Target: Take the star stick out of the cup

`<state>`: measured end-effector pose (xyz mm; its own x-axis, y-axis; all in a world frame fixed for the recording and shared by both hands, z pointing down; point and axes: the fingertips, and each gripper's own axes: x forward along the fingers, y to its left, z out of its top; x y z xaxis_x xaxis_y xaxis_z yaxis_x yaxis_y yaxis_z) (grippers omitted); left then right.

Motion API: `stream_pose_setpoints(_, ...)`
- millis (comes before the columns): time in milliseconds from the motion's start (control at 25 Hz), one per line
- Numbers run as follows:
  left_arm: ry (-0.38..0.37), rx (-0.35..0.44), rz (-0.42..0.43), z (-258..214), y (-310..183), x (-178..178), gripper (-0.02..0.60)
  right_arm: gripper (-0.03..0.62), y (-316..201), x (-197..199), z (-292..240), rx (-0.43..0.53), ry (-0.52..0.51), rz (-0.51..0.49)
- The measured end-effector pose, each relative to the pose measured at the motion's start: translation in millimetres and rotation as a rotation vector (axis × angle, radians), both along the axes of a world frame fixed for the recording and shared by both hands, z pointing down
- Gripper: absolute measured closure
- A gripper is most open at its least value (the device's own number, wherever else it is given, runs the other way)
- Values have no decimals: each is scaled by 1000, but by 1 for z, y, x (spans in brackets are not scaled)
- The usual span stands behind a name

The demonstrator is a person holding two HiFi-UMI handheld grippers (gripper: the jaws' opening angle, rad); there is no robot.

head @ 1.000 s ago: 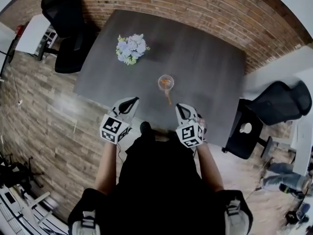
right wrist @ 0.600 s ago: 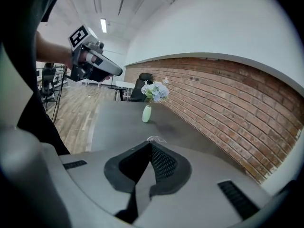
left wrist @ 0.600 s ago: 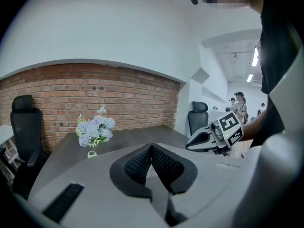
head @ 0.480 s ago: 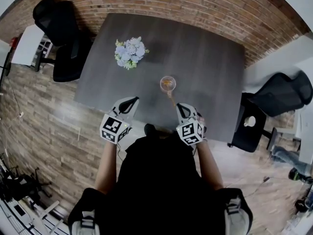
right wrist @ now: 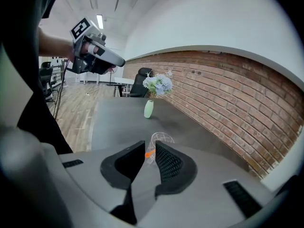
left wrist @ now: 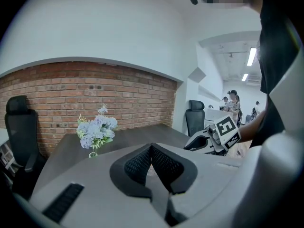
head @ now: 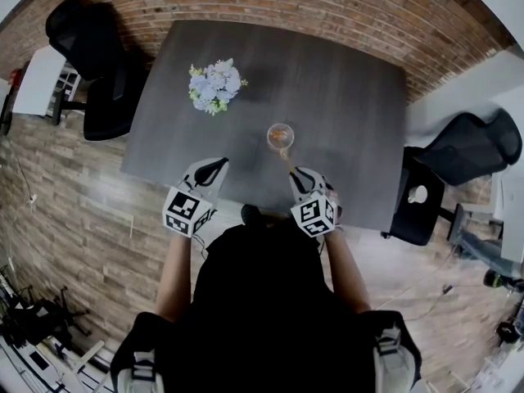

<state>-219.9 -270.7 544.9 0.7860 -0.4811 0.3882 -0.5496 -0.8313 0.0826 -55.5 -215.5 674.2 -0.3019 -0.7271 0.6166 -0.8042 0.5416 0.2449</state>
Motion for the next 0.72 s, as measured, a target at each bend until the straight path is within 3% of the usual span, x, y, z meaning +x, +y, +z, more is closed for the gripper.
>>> stream_pose_setpoints(720,-17,-5,0,3,3,-23,580,536,-17,1,35,-42,19,50)
